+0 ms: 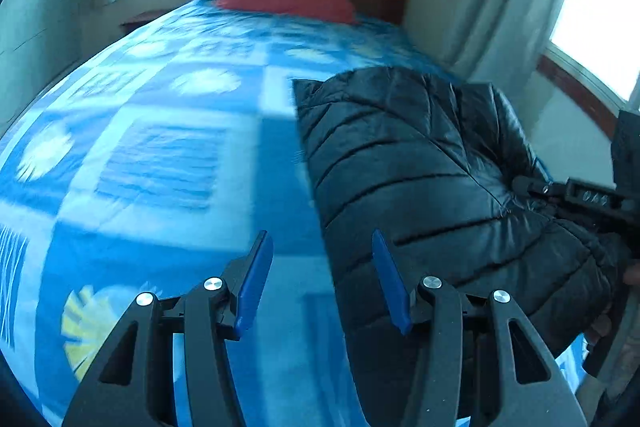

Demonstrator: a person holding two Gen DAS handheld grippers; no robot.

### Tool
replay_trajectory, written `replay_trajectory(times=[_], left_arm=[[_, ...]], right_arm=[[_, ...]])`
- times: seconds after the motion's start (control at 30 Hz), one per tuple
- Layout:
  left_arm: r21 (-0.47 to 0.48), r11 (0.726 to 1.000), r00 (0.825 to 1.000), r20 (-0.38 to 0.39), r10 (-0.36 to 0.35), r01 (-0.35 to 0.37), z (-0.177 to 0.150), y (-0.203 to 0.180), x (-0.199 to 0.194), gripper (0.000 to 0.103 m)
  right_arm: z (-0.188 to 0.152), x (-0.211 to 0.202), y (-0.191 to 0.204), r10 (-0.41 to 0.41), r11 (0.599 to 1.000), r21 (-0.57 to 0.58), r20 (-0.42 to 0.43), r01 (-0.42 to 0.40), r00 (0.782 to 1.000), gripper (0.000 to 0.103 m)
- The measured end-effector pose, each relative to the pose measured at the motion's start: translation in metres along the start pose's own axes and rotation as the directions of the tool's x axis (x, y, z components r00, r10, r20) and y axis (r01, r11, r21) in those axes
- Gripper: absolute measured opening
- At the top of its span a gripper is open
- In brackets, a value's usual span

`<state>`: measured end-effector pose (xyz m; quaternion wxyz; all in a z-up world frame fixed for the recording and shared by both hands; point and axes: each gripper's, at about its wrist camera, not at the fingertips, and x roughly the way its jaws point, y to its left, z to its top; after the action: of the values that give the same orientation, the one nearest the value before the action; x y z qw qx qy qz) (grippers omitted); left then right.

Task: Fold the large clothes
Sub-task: 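Close the right tool on the jacket and lift it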

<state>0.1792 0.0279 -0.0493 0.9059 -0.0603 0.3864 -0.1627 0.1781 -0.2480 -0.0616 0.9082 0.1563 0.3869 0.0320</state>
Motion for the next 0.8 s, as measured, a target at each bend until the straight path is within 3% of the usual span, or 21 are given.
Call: replay_trajectory(times=[0.13, 0.2, 0.3, 0.4, 0.5, 0.67, 0.73, 0.8], left_arm=[[0.066, 0.995, 0.998, 0.002, -0.070, 0.069, 0.010, -0.042, 0.017, 0.058], [0.116, 0.991, 0.997, -0.046, -0.064, 0.069, 0.009, -0.066, 0.035, 0.058], [0.176, 0.984, 0.988, -0.152, 0.007, 0.020, -0.007, -0.090, 0.072, 0.059], [0.212, 0.976, 0.986, -0.149, 0.075, -0.042, -0.024, -0.097, 0.093, 0.060], [0.206, 0.977, 0.983, -0.165, 0.081, -0.046, -0.033, -0.092, 0.106, 0.060], [0.207, 0.978, 0.987, -0.148, 0.059, -0.028, -0.025, -0.091, 0.091, 0.060], [0.189, 0.981, 0.990, -0.129, 0.059, -0.033, -0.019, -0.085, 0.073, 0.060], [0.142, 0.990, 0.997, -0.064, 0.034, -0.024, -0.015, -0.078, 0.045, 0.060]], right_arm=[[-0.005, 0.005, -0.058, -0.089, 0.995, 0.037, -0.052, 0.091, 0.995, 0.018], [-0.014, 0.014, -0.077, -0.155, 0.988, 0.014, -0.077, 0.157, 0.985, 0.023], [-0.029, 0.030, -0.101, -0.149, 0.988, 0.026, -0.098, 0.152, 0.984, 0.026], [-0.038, 0.041, -0.108, -0.143, 0.989, 0.033, -0.083, 0.146, 0.986, 0.027], [-0.043, 0.046, -0.111, -0.140, 0.989, 0.042, -0.062, 0.142, 0.988, 0.028], [-0.034, 0.023, -0.101, -0.140, 0.990, 0.022, -0.065, 0.141, 0.988, 0.033], [-0.029, -0.011, -0.087, -0.216, 0.976, 0.003, 0.003, 0.216, 0.976, 0.047], [-0.029, -0.047, -0.067, -0.257, 0.964, -0.040, 0.091, 0.261, 0.962, 0.048]])
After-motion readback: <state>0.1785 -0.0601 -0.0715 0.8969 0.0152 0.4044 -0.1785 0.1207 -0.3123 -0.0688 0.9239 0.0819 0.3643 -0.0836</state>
